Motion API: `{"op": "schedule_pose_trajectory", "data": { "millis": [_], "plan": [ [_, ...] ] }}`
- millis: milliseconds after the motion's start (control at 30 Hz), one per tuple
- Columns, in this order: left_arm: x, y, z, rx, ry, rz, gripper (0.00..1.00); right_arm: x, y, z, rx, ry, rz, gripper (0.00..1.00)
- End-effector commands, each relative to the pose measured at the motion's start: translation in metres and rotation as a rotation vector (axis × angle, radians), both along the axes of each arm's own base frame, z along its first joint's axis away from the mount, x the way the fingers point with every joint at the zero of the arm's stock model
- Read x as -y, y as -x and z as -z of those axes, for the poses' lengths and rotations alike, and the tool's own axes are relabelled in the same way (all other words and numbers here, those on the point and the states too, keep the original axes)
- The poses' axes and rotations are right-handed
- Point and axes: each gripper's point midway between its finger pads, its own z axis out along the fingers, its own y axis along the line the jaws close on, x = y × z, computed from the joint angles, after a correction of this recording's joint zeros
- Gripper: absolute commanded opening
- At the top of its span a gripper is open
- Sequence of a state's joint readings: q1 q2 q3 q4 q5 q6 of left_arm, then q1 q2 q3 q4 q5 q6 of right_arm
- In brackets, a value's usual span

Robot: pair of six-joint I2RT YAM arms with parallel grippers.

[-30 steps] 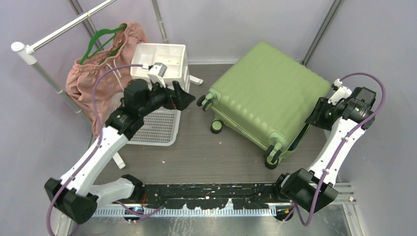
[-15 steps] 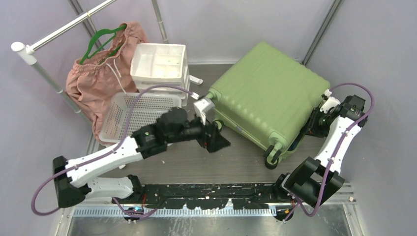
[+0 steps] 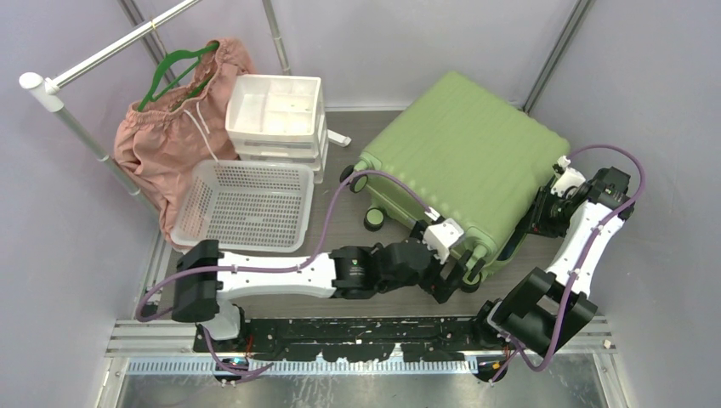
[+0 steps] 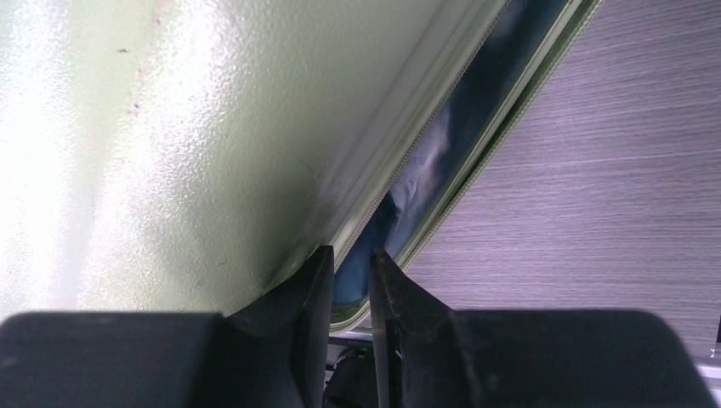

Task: Open, take out, and arrange the luggage
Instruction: Open the luggage at the center of the board.

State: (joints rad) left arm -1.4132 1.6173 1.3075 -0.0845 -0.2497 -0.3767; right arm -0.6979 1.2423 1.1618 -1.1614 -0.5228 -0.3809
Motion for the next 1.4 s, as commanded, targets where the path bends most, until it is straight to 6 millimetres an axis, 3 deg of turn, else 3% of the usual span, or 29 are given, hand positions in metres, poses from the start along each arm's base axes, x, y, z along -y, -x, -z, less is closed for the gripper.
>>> {"op": "schedule_pose_trajectory", "data": {
  "millis": [0, 267, 433, 633, 700, 733, 800, 900, 1100, 1367],
  "plan": [
    [0.028, -0.013, -0.049, 0.055, 0.178, -0.114, 0.89, -0.019, -0.023, -0.015, 0.135, -0.096, -0.066, 0.29],
    [0.050, -0.012, -0.034, -0.022, 0.218, -0.166, 0.88, -0.017, -0.021, -0.017, 0.123, -0.087, -0.065, 0.29],
    [0.062, -0.020, -0.011, -0.039, 0.173, -0.226, 0.82, -0.016, -0.018, -0.019, 0.113, -0.064, -0.064, 0.30],
    [0.070, -0.024, -0.001, -0.034, 0.137, -0.238, 0.74, -0.012, -0.014, -0.022, 0.098, -0.036, -0.068, 0.30],
    [0.074, -0.023, -0.002, -0.020, 0.134, -0.220, 0.58, -0.010, -0.014, -0.022, 0.099, -0.023, -0.066, 0.30],
    [0.074, -0.025, -0.003, -0.014, 0.133, -0.217, 0.39, -0.009, -0.013, -0.023, 0.098, -0.015, -0.063, 0.31],
    [0.074, -0.027, -0.008, -0.003, 0.131, -0.204, 0.19, -0.007, -0.013, -0.025, 0.097, -0.003, -0.063, 0.31],
    [0.071, -0.033, -0.024, -0.008, 0.153, -0.180, 0.01, -0.002, -0.012, -0.033, 0.099, 0.023, -0.069, 0.31],
    [0.048, -0.057, -0.069, -0.031, 0.220, -0.184, 0.00, 0.006, -0.008, -0.054, 0.105, 0.064, -0.082, 0.33],
    [0.021, -0.091, -0.126, -0.175, 0.466, -0.207, 0.00, 0.001, -0.004, -0.070, 0.105, 0.043, -0.080, 0.37]
  ]
}}
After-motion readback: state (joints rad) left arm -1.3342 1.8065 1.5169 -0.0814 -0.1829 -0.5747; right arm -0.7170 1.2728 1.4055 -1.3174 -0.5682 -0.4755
